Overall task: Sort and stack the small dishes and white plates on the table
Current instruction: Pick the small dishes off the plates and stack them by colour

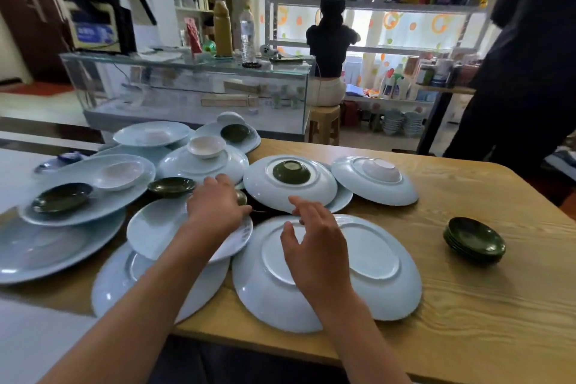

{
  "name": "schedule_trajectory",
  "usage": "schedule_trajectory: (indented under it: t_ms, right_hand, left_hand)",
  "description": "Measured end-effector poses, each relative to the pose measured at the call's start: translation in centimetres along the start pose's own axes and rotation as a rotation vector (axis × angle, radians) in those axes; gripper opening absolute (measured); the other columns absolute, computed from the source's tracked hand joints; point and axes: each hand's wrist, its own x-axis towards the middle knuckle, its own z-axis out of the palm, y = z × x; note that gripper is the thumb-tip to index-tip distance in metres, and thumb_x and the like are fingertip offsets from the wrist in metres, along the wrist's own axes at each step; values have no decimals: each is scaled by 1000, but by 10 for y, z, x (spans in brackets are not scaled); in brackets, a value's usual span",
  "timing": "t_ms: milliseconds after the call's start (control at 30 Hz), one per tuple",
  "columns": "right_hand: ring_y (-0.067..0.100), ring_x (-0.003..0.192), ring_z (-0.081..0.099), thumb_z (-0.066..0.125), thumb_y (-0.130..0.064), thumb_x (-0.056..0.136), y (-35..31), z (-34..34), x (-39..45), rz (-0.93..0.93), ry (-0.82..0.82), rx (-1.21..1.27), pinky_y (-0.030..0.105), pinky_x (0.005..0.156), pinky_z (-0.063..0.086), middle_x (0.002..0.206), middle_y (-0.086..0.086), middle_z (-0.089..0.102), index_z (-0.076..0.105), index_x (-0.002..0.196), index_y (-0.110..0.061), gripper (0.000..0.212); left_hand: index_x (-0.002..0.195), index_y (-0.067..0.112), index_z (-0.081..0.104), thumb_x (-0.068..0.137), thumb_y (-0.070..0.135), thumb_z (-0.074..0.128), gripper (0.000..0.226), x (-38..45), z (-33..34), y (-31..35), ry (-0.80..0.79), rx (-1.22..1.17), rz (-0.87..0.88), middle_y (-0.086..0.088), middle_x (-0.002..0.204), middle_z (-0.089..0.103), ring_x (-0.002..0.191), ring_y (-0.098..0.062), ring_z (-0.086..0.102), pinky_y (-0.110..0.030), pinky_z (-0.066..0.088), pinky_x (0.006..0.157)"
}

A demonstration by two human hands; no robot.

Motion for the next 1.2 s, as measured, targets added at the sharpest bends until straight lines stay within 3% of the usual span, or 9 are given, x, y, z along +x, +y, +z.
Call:
schedule_trajectory:
  t_ms: [167, 433, 667, 833, 900, 1000, 1200]
  right_hand:
    - [8, 101, 58, 66, -16, 85, -4, 4, 0, 15, 14, 40, 21, 84, 50, 110, -8, 63, 57, 127, -26, 45]
    - [5, 94, 59, 65, -17, 86, -10, 7, -1, 2, 48, 91, 23, 77, 54, 102, -11, 63, 60, 120, -25, 35]
    - [6, 96, 59, 68, -17, 84, -6, 10, 4, 30, 43, 84, 26, 81, 55, 104, -10, 64, 60, 121, -26, 38]
    - [3, 99, 58, 68, -22, 86, -4, 8, 1, 49, 8, 126, 26, 81, 55, 112, -11, 63, 57, 125, -28, 41]
    - [2, 98, 57, 68, -26, 87, -2, 4, -1, 72, 9, 157, 25, 80, 55, 114, -13, 63, 56, 127, -29, 41]
    - [1, 94, 56, 66, -30, 89, 2, -5, -2, 129, 43, 237, 21, 79, 53, 111, -14, 62, 54, 127, -32, 40]
    - [2, 92, 61, 53, -33, 96, 22, -30, -9, 208, 205, 299, 13, 79, 50, 105, -11, 68, 62, 119, -27, 26]
  left_hand:
    - [120, 13, 42, 81, 52, 66, 60, 5, 5, -5, -6, 24, -11, -13, 120, 54, 111, -33, 55, -39, 45, 85]
    - [108, 15, 47, 82, 47, 64, 45, 5, 6, -10, 58, -36, -12, -11, 114, 59, 109, -33, 55, -39, 42, 91]
    - [115, 13, 52, 74, 45, 75, 57, -15, -22, 7, 179, -292, 70, -9, 111, 61, 100, -29, 58, -35, 45, 80]
    - [114, 15, 51, 73, 33, 81, 53, -31, -40, 33, -48, -934, 85, 2, 103, 60, 84, -9, 58, -16, 44, 60]
    - [110, 13, 55, 73, 34, 79, 49, -34, -37, 43, -151, -1136, 63, -2, 98, 66, 86, -11, 62, -22, 50, 69]
    - [114, 16, 56, 56, 58, 73, 74, -38, -28, 60, -236, -1241, 22, -7, 100, 70, 98, -20, 66, -38, 52, 91]
    - [121, 13, 53, 51, 63, 70, 88, -52, -12, 96, -390, -1302, 75, -8, 104, 71, 99, -19, 68, -37, 52, 93]
